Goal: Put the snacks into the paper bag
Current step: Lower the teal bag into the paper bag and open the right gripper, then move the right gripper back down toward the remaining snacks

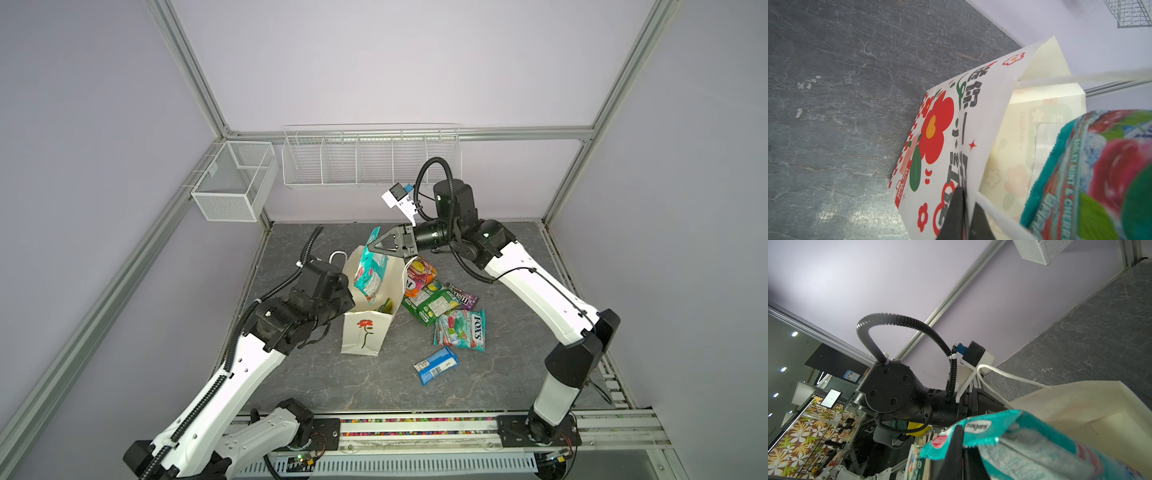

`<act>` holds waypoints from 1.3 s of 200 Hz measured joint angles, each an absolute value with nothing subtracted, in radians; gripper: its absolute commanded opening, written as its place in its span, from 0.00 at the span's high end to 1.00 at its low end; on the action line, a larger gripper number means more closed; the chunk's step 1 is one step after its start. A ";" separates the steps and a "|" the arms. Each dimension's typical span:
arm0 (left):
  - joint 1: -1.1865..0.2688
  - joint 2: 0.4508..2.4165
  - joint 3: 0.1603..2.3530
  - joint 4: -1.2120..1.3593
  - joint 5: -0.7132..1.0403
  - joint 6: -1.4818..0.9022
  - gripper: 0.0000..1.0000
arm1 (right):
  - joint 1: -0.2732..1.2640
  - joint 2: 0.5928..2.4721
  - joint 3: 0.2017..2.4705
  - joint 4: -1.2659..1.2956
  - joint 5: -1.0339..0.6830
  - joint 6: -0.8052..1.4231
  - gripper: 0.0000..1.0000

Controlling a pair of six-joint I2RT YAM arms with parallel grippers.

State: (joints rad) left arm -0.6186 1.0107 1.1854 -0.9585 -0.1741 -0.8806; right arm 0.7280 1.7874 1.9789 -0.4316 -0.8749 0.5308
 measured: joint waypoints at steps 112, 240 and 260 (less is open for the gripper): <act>-0.619 1.011 1.185 -0.964 -0.176 -0.878 0.93 | 0.728 1.826 1.986 -0.406 -0.891 0.543 0.29; -0.619 0.988 1.186 -0.979 -0.188 -0.878 0.92 | 0.729 1.525 1.871 -0.541 -0.694 0.453 0.15; -0.619 0.985 1.186 -0.984 -0.196 -0.876 0.89 | 0.729 1.465 1.808 -0.576 -0.641 0.435 0.14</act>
